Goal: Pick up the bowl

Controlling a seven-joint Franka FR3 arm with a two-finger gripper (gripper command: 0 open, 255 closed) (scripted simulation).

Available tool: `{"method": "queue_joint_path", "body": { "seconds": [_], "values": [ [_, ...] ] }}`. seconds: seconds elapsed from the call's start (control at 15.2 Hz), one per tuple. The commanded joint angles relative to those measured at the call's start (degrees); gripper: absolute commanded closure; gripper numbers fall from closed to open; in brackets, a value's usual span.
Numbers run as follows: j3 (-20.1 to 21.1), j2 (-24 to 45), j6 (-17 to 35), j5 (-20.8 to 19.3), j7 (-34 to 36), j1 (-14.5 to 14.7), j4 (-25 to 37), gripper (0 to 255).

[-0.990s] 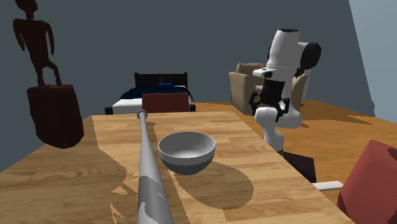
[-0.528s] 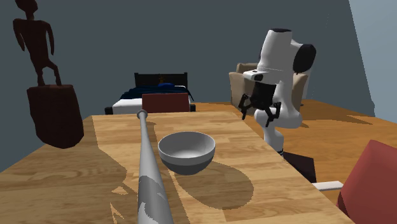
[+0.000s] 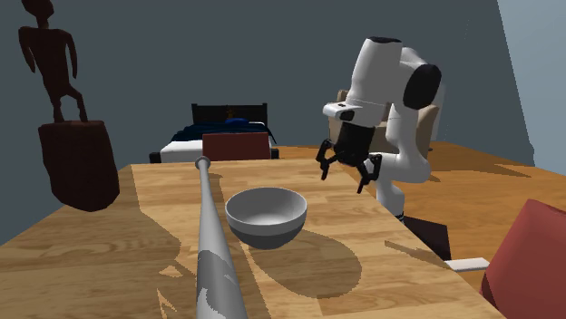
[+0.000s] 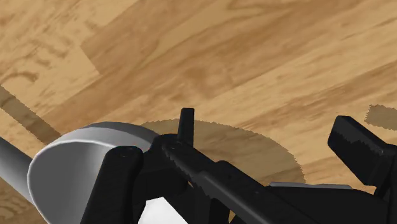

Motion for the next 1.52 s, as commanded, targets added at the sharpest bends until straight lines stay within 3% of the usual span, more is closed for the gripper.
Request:
{"method": "queue_joint_path", "body": {
  "seconds": [0.0, 0.59, 1.25, 1.32, 1.45],
  "values": [
    [-0.42, 4.58, 0.63, -0.38, -1.16, -0.19, 4.18, 0],
    [-1.59, 25.51, -1.24, -0.92, -6.67, -1.20, 28.09, 0],
    [-1.64, 25.79, 4.37, -1.27, -5.55, -1.31, 22.66, 0],
    [-1.65, 25.65, 4.38, -1.27, -5.56, -1.32, 22.53, 255],
    [-1.64, 25.65, 4.36, -1.27, -5.57, -1.32, 22.56, 255]
  ]
}}
